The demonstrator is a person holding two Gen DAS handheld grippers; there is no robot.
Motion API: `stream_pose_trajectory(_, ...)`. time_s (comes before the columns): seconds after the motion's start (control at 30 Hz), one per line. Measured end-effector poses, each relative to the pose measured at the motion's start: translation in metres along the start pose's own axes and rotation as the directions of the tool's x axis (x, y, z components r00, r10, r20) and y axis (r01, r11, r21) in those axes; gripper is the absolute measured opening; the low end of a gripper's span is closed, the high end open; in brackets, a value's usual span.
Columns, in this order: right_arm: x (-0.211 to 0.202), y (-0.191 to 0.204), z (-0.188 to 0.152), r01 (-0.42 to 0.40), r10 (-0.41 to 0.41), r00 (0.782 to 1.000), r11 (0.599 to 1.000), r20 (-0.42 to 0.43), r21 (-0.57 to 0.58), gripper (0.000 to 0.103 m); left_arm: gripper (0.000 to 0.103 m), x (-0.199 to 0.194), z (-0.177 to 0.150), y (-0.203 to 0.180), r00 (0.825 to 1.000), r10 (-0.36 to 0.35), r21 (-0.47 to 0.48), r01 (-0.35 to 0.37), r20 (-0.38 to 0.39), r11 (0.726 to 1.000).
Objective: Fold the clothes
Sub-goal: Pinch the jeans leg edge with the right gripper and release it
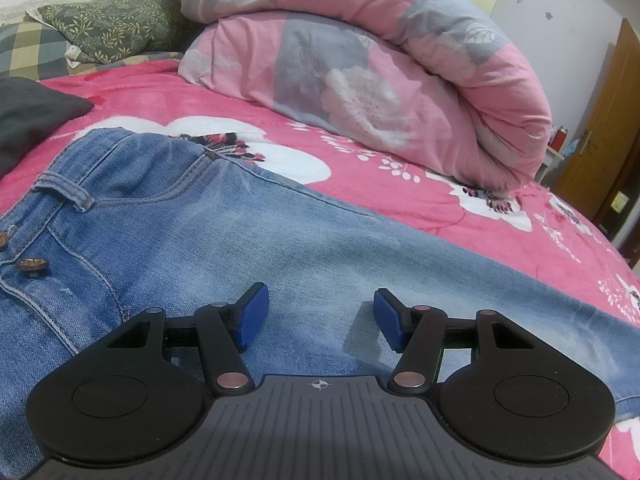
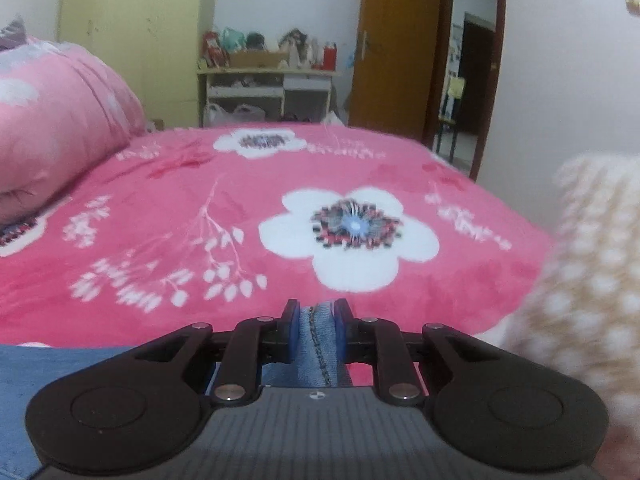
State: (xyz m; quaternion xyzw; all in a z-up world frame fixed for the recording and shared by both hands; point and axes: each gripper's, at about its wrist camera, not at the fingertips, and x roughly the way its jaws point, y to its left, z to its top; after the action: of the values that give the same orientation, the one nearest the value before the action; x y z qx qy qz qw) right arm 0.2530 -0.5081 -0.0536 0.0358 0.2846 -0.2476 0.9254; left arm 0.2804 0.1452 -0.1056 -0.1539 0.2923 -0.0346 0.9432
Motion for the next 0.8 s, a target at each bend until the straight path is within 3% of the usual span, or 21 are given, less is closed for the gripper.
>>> stream_pose_trajectory(0.17, 0.041, 0.006, -0.023, 0.045, -0.048, 0.996, 0.998, -0.072, -0.039, 0.020, 0.058, 0.000, 0.000, 0.000, 1.000, -0.001, -0.001, 0.001, 0.000, 1.000)
stream_pose_trajectory(0.23, 0.057, 0.006, -0.032, 0.102, -0.110, 0.988, 0.992, -0.110, -0.072, 0.026, 0.058, 0.000, 0.000, 0.000, 1.000, -0.002, -0.001, 0.002, -0.001, 1.000)
stream_pose_trajectory(0.3, 0.056, 0.004, -0.029, 0.151, -0.158, 0.982, 0.986, -0.102, -0.072, 0.049, 0.059, 0.000, 0.001, 0.000, 1.000, -0.003, -0.002, 0.003, -0.002, 1.000)
stream_pose_trajectory(0.43, 0.031, 0.015, -0.017, 0.228, -0.240, 0.968, 0.964, -0.070, -0.139, 0.049, 0.063, 0.000, 0.002, 0.003, 1.000, -0.024, -0.021, 0.024, -0.004, 0.999)
stream_pose_trajectory(0.5, 0.000, 0.022, -0.005, 0.245, -0.248, 0.969, 0.963, -0.013, -0.114, 0.049, 0.064, -0.001, 0.004, 0.007, 0.999, -0.050, -0.050, 0.049, -0.006, 0.998)
stream_pose_trajectory(0.67, -0.126, 0.028, 0.035, 0.070, -0.071, 0.986, 0.998, 0.150, 0.010, 0.049, 0.064, -0.014, 0.020, 0.028, 0.988, -0.154, -0.214, 0.149, -0.011, 0.965)
stream_pose_trajectory(0.73, -0.187, 0.029, 0.048, -0.026, 0.015, 0.977, 0.998, 0.214, 0.050, 0.049, 0.065, -0.024, 0.024, 0.033, 0.984, -0.178, -0.248, 0.175, 0.011, 0.953)
stream_pose_trajectory(0.8, -0.257, 0.032, 0.057, -0.130, 0.104, 0.954, 0.989, 0.282, 0.074, 0.050, 0.065, -0.028, 0.026, 0.033, 0.984, -0.178, -0.237, 0.173, 0.002, 0.956)
